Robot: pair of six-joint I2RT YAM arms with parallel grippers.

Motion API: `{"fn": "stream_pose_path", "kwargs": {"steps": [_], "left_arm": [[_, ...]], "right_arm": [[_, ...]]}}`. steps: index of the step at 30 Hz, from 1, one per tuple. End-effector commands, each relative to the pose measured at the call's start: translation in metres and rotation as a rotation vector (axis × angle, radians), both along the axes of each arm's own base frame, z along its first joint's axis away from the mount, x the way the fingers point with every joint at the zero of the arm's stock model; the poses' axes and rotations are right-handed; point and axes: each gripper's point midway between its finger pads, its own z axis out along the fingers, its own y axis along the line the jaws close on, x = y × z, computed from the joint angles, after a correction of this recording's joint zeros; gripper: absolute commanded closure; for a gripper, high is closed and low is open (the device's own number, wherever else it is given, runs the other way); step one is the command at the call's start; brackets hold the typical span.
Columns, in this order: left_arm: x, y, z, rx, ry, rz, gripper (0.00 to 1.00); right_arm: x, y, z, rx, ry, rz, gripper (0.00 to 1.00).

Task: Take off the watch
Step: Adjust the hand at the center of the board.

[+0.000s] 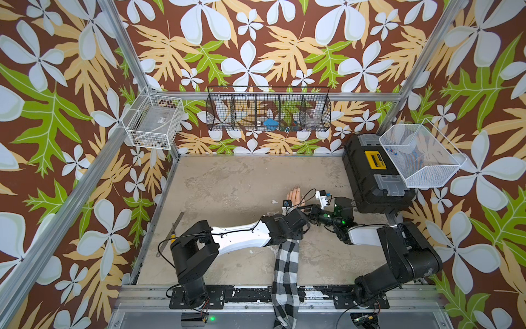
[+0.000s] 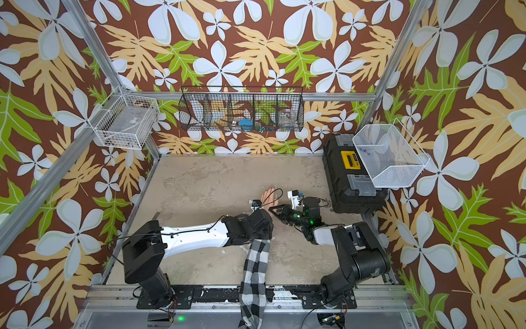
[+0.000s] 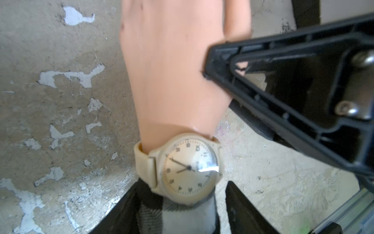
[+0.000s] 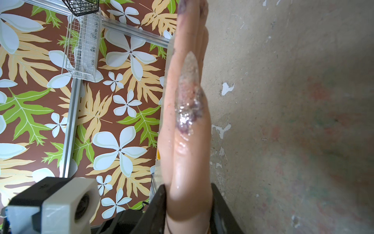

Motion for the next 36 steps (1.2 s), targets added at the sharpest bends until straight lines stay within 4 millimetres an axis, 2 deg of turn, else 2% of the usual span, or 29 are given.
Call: {"fn": "stream_pose_path", "kwargs": {"steps": [1,9,13,17,26,31,36], "left_arm": [[0.003,-0.002,0.016,-0.055,-0.035,0.012,0.30],[0.003,0.033,0.039,-0.110,-0.071,0.082,0.24],[0.014,0.065,0.048,-0.120,-0.091,0.148,0.19],[0.026,0.099,0.048,-0.116,-0.098,0.202,0.15],[0.046,0.160,0.045,-0.092,-0.118,0.296,0.12],[0.052,0.180,0.037,-0.116,-0.102,0.326,0.12],[0.054,0.194,0.028,-0.139,-0.090,0.352,0.12]], "right_arm": [[0.005,-0.004,0.002,-0.038,-0.022,-0.030,0.69],[0.013,-0.027,0.000,-0.237,-0.008,-0.132,0.70],[0.015,-0.045,0.000,-0.396,0.000,-0.193,0.70],[0.013,-0.054,-0.004,-0.561,0.016,-0.220,0.71],[0.002,-0.053,-0.008,-0.945,0.014,-0.249,0.73],[0.003,-0.046,0.000,-1.142,-0.016,-0.268,0.74],[0.006,-0.030,0.001,-1.338,-0.037,-0.256,0.74]]}}
